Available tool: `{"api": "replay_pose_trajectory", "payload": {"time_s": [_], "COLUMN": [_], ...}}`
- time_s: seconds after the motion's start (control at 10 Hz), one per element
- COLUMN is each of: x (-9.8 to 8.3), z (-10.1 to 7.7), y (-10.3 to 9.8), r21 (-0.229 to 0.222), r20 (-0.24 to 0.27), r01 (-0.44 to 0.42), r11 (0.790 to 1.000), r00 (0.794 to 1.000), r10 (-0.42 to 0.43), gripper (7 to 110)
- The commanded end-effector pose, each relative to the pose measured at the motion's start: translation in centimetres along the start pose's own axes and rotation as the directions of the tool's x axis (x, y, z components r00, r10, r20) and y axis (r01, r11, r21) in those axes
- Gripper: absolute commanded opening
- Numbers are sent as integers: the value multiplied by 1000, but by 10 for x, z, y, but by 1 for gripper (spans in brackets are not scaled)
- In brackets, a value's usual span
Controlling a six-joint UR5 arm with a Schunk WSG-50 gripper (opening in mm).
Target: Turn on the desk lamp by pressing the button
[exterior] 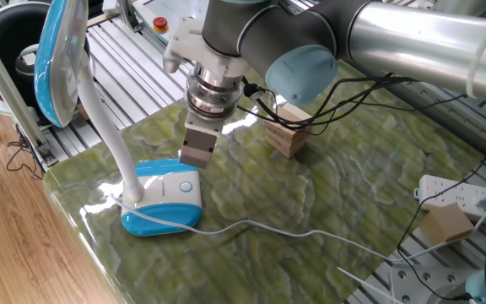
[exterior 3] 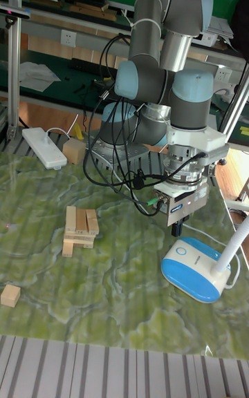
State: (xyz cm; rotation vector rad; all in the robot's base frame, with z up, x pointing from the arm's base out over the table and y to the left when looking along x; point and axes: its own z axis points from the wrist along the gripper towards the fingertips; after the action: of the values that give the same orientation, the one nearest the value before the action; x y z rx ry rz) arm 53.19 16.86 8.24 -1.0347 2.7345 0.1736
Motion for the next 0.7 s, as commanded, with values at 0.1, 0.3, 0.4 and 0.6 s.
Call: {"api": "replay_pose_trajectory", "payload": {"time_s": [0.1, 0.3, 0.4, 0.6], "x": [-4, -5, -12, -10], "z": [-2, -2, -2, -2], "y": [14, 8, 9, 3], "r21": [-62, -37, -42, -17], "r20": [16, 20, 46, 39], "r01": [-22, -24, -37, -37], "r11": [998, 999, 998, 999], "r00": [1000, 999, 998, 999], "r10": [23, 25, 39, 37], "gripper": [7, 7, 7, 7]}}
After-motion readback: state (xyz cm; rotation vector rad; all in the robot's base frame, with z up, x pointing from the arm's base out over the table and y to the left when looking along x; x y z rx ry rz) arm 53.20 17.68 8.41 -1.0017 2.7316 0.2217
